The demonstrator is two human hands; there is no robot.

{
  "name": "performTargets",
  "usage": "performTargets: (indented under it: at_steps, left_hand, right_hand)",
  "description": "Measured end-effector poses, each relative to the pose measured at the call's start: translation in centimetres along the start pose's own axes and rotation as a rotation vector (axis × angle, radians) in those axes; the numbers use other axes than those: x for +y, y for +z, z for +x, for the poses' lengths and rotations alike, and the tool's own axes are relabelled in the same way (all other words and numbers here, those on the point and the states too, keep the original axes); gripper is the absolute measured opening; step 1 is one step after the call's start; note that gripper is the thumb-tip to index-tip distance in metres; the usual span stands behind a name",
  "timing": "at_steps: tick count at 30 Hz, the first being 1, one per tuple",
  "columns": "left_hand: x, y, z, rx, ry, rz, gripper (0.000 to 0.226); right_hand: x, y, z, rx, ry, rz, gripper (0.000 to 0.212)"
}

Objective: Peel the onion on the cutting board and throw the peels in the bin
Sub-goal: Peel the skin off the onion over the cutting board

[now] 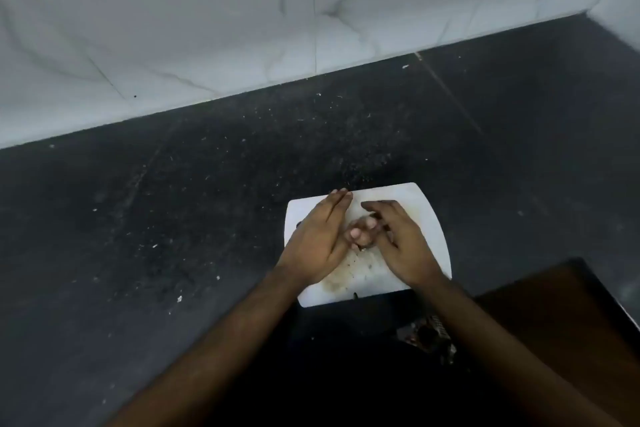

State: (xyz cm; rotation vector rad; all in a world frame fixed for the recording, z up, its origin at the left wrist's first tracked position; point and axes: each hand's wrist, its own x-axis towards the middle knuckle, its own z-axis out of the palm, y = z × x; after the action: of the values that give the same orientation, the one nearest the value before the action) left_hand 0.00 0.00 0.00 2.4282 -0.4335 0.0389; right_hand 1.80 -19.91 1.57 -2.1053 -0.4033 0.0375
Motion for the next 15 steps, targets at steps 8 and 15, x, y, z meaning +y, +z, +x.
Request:
performTargets:
  at_steps: [8, 15]
  left_hand:
    - [0.5, 2.2, -0.4, -0.019, -0.333, -0.281, 0.11]
    - [2.1, 3.3, -0.3, 0.226, -0.508, -0.619, 0.059]
  right_hand:
    - [3.5, 0.0, 0.5, -0.304, -0.01, -0.009, 0.06]
    - [5.3, -0.7, 1.6, -0.341, -0.005, 0.12, 0.071]
